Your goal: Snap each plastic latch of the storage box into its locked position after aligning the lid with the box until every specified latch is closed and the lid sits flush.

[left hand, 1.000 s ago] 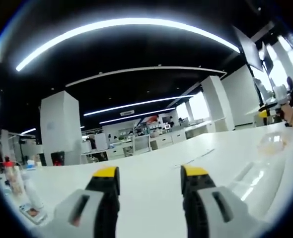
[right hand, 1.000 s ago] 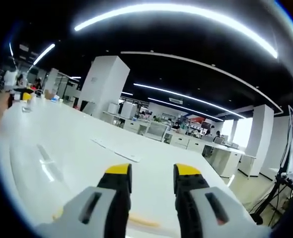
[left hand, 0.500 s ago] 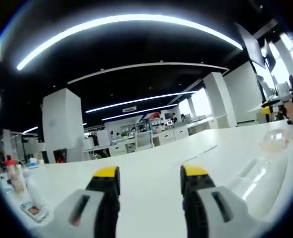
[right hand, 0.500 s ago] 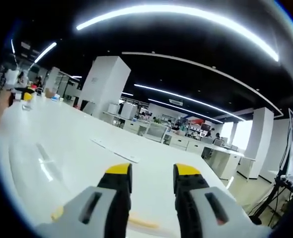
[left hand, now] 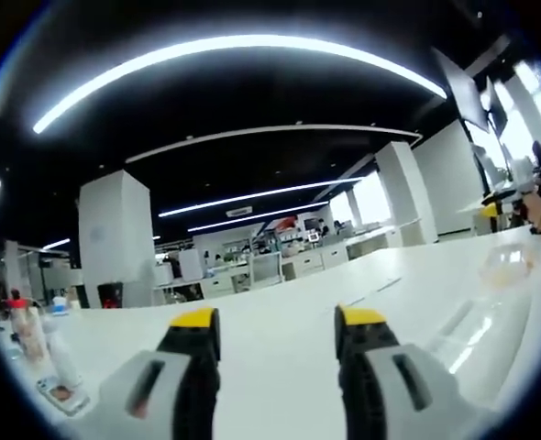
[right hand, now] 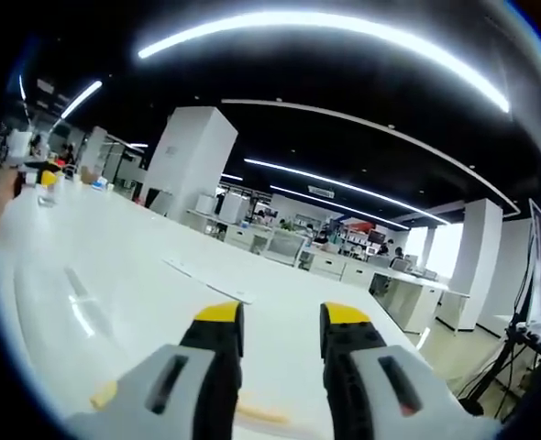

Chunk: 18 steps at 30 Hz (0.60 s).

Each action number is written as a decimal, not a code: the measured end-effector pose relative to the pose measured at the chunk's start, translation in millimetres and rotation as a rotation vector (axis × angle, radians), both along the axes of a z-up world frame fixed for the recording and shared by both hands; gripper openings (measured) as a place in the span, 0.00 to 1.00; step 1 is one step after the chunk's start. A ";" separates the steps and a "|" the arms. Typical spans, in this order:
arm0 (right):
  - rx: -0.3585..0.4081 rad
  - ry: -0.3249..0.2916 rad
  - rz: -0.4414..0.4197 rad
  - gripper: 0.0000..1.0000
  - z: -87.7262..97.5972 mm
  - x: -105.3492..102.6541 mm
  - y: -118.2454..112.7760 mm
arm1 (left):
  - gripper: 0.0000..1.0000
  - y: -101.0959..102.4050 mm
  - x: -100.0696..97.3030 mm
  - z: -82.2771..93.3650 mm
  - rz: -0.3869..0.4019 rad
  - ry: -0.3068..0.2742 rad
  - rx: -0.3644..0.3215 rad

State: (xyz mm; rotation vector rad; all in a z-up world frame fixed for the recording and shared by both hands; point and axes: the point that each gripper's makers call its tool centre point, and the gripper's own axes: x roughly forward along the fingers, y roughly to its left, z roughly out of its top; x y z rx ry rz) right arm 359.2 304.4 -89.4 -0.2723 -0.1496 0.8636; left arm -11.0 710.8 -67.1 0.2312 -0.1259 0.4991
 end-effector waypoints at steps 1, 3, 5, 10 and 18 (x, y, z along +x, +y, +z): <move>0.001 0.003 0.001 0.33 -0.6 -0.8 0.0 | 0.51 -1.2 0.4 0.9 -0.004 -0.001 0.000; 0.005 0.005 0.000 0.33 -0.9 -1.2 -0.2 | 0.51 -3.8 1.3 4.0 -0.016 -0.004 0.006; 0.008 0.004 -0.001 0.33 -0.6 -1.2 -0.9 | 0.51 -8.8 4.3 6.9 -0.035 -0.003 0.006; 0.010 0.003 -0.002 0.33 -0.1 -0.8 -1.3 | 0.51 -20.3 13.7 10.9 -0.074 0.006 0.007; 0.021 0.007 -0.005 0.33 1.6 1.5 -4.1 | 0.52 -20.1 16.7 9.5 -0.069 0.031 -0.010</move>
